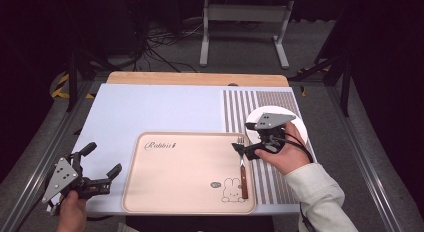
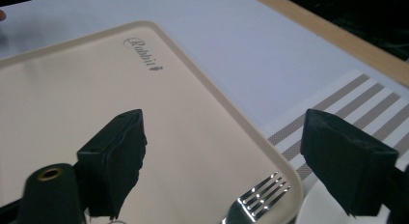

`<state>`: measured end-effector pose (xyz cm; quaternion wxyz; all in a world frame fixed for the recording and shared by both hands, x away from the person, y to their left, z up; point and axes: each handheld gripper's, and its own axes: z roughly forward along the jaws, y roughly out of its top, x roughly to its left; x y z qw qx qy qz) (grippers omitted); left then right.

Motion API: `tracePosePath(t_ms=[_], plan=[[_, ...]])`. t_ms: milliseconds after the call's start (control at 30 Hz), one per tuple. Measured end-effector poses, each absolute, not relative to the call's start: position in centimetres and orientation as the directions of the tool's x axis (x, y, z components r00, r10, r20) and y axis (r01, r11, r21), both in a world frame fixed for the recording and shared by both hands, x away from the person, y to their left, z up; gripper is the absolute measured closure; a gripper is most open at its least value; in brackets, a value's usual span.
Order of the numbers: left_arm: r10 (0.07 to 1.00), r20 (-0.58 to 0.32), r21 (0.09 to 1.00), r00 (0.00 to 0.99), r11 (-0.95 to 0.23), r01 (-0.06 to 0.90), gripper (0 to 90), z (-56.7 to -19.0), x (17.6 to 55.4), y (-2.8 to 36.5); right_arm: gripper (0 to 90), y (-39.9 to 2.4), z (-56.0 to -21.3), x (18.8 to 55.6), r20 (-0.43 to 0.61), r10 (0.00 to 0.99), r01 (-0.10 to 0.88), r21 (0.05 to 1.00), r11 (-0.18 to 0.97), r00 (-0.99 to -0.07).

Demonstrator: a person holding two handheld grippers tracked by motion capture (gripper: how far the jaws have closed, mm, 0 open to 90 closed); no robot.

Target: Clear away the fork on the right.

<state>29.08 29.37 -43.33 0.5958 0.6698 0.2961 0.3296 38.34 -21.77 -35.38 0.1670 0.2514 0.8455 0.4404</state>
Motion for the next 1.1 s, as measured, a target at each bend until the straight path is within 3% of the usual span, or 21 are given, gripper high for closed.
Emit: tracePosePath(t_ms=[533,1100], plan=[[0.792,0.089,0.993,0.603,-0.115,0.004,0.1,-43.3,29.1,29.4,14.8,-27.3,-34.0,35.2,-0.140,0.589,0.104,0.927,0.361,-0.796],[0.793,0.084,0.995,0.603,-0.104,-0.001,0.1,-43.3,29.0,29.4,13.5,-33.2,-37.8,32.6,-0.140,0.630,0.010,0.974,0.228,-0.764]])
